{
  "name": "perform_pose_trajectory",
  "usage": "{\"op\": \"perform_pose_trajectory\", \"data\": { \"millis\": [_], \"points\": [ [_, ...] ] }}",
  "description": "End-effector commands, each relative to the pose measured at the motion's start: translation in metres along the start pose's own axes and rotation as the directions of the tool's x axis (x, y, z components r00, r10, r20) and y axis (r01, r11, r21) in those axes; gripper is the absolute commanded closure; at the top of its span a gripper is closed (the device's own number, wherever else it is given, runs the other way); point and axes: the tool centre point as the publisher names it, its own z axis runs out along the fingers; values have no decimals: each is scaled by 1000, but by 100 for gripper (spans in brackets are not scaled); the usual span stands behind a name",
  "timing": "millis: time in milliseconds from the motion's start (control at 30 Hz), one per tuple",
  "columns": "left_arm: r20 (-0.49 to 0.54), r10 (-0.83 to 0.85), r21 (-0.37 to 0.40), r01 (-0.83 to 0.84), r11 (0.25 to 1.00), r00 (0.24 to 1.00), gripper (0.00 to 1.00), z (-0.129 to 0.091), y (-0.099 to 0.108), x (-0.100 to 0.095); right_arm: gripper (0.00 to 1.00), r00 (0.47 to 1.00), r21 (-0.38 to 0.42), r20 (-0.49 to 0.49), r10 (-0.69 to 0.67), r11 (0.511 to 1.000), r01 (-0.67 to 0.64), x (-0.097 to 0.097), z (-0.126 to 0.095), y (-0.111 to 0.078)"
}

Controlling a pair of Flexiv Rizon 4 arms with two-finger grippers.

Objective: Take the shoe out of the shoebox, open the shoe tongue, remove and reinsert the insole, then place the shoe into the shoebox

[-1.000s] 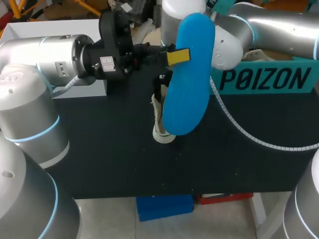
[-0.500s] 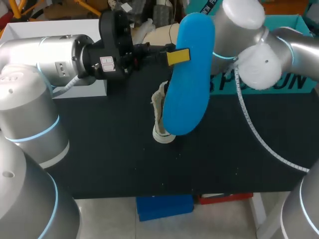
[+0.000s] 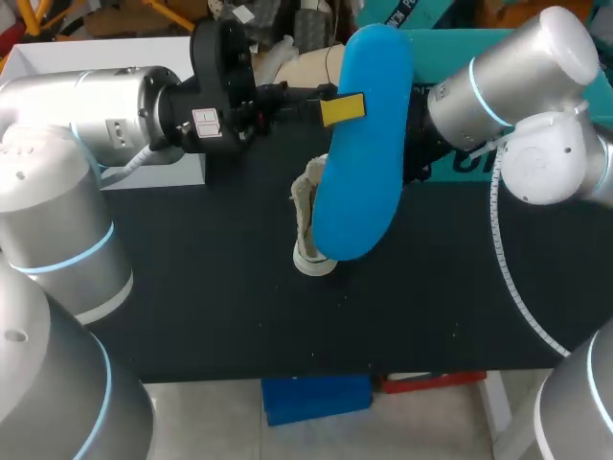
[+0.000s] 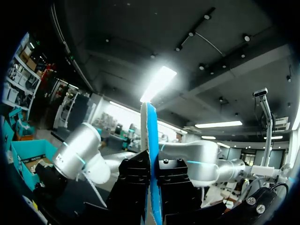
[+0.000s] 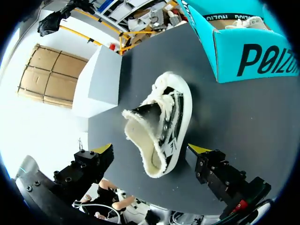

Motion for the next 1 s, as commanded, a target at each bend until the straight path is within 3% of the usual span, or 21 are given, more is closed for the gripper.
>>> {"op": "perform_pose_trajectory", "data": {
  "millis": [33,400,833,1000],
  "points": [
    [3,1,1,-1,1000,1000,100,1,1,0,0,933,-21,-360,9,1000,-17,-4,-7,-3],
    [3,1,1,-1,1000,1000,100,1,1,0,0,862,-14,-507,29,999,-41,9,-21,-2],
    [3,1,1,-1,1000,1000,100,1,1,0,0,732,15,-678,67,997,-78,12,-28,-4],
    [3,1,1,-1,1000,1000,100,1,1,0,0,683,-16,-729,43,997,-80,14,-30,-5]
  ]
}}
